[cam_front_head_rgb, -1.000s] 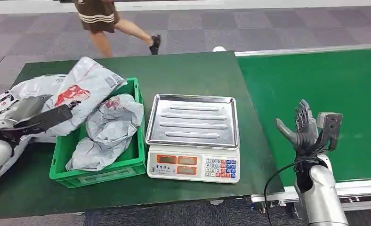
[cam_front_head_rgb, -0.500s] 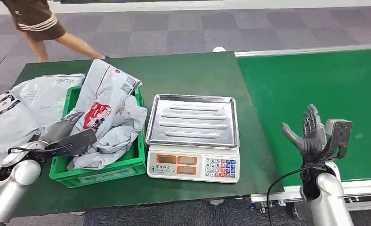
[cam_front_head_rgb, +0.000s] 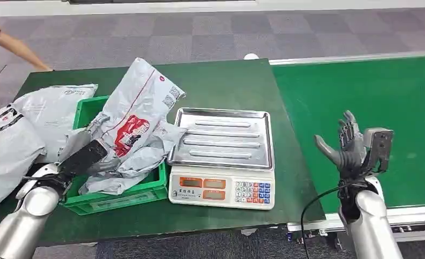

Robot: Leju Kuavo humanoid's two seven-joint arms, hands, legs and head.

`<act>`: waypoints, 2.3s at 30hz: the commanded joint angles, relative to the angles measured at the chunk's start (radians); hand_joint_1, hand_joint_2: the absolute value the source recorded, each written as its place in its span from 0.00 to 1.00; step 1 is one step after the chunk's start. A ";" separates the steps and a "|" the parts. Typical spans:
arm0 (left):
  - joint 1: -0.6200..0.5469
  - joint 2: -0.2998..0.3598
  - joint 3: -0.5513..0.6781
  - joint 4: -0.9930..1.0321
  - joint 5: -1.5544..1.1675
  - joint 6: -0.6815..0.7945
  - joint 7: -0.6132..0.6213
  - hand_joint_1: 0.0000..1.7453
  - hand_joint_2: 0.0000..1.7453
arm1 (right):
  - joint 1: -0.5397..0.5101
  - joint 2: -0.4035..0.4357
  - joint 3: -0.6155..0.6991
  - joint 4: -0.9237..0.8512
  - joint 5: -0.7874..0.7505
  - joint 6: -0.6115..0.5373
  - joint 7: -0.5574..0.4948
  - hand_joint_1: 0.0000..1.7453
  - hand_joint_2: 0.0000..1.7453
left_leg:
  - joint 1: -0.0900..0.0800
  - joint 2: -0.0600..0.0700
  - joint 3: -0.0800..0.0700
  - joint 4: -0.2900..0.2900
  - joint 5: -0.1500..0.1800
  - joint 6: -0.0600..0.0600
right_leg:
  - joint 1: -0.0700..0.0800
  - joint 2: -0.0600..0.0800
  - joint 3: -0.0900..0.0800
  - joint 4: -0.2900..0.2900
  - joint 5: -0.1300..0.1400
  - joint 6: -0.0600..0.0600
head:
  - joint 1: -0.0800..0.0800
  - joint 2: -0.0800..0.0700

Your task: Moved the parcel from conveyor to table for the left to box.

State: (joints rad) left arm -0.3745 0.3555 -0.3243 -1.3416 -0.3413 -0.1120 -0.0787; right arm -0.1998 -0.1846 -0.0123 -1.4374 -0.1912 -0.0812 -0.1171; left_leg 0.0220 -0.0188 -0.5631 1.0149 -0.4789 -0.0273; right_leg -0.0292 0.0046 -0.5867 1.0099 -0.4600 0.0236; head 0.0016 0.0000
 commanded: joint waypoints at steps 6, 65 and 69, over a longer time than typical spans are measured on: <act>-0.073 -0.209 0.023 0.080 -0.402 0.448 0.100 0.00 1.00 | -0.207 0.044 0.205 0.215 -0.006 0.060 0.028 0.00 0.00 | 0.000 0.001 0.001 0.000 0.000 0.001 | 0.001 0.000 0.001 -0.001 0.001 -0.001 | 0.000 0.000; -0.132 -0.491 -0.101 0.307 0.434 0.073 -0.149 0.00 1.00 | -0.198 0.201 0.402 0.210 0.072 0.043 -0.084 0.00 1.00 | 0.001 0.003 0.002 -0.003 0.001 0.002 | 0.002 0.001 0.002 -0.004 0.002 -0.002 | 0.000 0.000; -0.123 -0.486 -0.095 0.294 0.415 0.083 -0.145 0.00 1.00 | -0.205 0.190 0.407 0.227 0.064 0.046 -0.085 0.00 1.00 | 0.001 0.003 0.002 -0.003 0.001 0.002 | 0.002 0.000 0.002 -0.004 0.002 -0.002 | 0.000 0.000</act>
State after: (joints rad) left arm -0.4855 -0.1598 -0.3811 -1.0777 0.0942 -0.0408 -0.2312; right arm -0.3692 0.0179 0.3559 -1.2932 -0.1167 -0.0332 -0.2029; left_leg 0.0221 -0.0190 -0.5639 1.0152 -0.4787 -0.0274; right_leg -0.0289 0.0045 -0.5878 1.0100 -0.4595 0.0239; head 0.0015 -0.0004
